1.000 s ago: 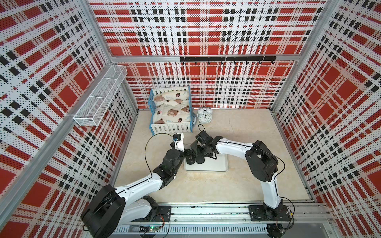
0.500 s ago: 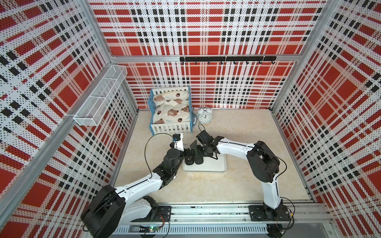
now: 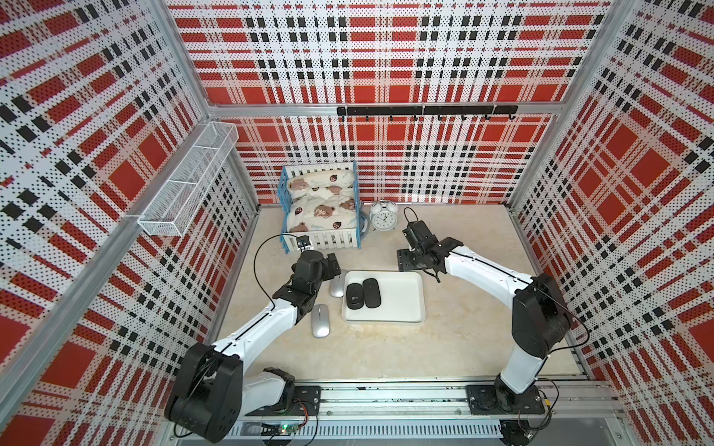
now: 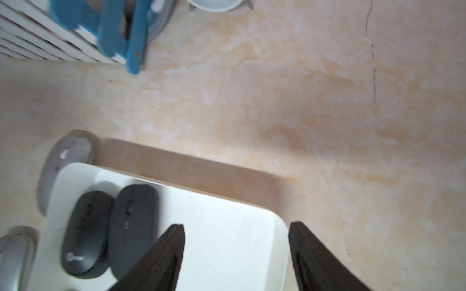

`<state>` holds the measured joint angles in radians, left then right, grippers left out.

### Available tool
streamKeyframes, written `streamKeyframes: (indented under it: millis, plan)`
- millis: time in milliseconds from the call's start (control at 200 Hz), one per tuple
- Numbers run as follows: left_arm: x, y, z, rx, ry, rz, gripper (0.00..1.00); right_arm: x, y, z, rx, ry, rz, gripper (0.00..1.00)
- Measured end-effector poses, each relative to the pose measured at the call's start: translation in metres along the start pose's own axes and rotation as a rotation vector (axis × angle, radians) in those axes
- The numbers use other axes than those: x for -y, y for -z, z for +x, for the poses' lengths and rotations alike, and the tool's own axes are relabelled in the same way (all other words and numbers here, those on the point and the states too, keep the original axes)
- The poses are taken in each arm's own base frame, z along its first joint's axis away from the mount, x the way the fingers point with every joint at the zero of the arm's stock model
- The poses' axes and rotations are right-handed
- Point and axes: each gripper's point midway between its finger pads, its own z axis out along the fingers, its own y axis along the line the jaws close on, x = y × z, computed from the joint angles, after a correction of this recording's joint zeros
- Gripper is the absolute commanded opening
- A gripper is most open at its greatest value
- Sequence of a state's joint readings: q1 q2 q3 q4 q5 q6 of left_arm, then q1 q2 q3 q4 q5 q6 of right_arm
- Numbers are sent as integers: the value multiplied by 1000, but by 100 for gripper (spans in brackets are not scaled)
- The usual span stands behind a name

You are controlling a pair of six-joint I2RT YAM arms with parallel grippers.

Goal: Put the mouse in the storage box
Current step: Move the storage box to the center of the board.

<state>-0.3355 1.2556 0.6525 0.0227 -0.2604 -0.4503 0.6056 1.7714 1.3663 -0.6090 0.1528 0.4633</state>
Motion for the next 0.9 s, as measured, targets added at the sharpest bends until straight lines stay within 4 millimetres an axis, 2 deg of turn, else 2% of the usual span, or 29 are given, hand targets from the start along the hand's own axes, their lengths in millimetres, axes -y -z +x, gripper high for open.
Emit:
streamKeyframes:
  millis: [85, 200, 506, 636, 902]
  plan:
    - [-1, -7, 22, -88, -12, 10, 90, 10, -6, 14, -58, 22, 27, 72]
    - [2, -11, 48, -187, -36, 25, 90, 11, -11, 25, -104, 49, 27, 72]
    - [-3, -23, 88, -316, -81, -4, 88, 25, -30, 55, -208, 69, 77, 68]
    - [-2, -28, 96, -339, -106, -23, 88, 34, -36, 63, -236, 59, 100, 67]
    - [2, -37, 92, -325, -121, -39, 87, 59, -43, 69, -261, 25, 150, 63]
